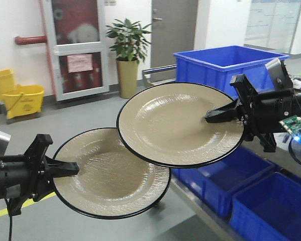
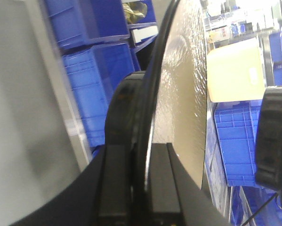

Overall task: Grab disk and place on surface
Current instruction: 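Hold both plates while the base drives to the steel counter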

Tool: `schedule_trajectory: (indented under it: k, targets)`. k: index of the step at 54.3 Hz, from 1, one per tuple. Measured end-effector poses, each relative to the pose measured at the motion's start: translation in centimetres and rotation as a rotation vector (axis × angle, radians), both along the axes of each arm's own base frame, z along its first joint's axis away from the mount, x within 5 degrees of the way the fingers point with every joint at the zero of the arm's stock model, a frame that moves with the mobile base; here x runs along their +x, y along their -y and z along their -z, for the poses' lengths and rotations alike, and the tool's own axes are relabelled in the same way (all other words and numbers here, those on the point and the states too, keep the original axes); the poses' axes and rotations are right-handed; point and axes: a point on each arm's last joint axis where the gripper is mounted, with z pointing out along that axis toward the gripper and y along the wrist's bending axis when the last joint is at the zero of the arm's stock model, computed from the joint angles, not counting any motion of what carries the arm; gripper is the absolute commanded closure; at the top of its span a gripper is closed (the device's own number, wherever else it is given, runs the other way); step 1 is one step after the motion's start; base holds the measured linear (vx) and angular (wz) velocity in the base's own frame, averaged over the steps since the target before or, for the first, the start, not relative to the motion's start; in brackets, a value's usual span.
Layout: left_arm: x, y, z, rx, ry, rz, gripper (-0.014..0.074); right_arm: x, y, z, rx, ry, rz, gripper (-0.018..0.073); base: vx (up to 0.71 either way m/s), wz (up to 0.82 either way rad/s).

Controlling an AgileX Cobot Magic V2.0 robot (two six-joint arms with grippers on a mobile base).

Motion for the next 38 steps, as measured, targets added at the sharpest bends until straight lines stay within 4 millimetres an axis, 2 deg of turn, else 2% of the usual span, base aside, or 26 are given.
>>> schedule_trajectory:
  k: [11, 38]
  targets:
    - [0.05, -0.09, 0.01, 0.002, 0.001, -0.008, 0.0598, 0.0, 0.0, 0.0, 0.0, 0.0, 0.0, 0.0564, 0.44, -0.54]
    - [0.06, -0.1, 0.01, 0.003, 0.001, -0.009, 0.0598, 0.03, 0.02, -0.01, 0.0, 0.002, 0.004, 0.0564, 0.38, -0.73]
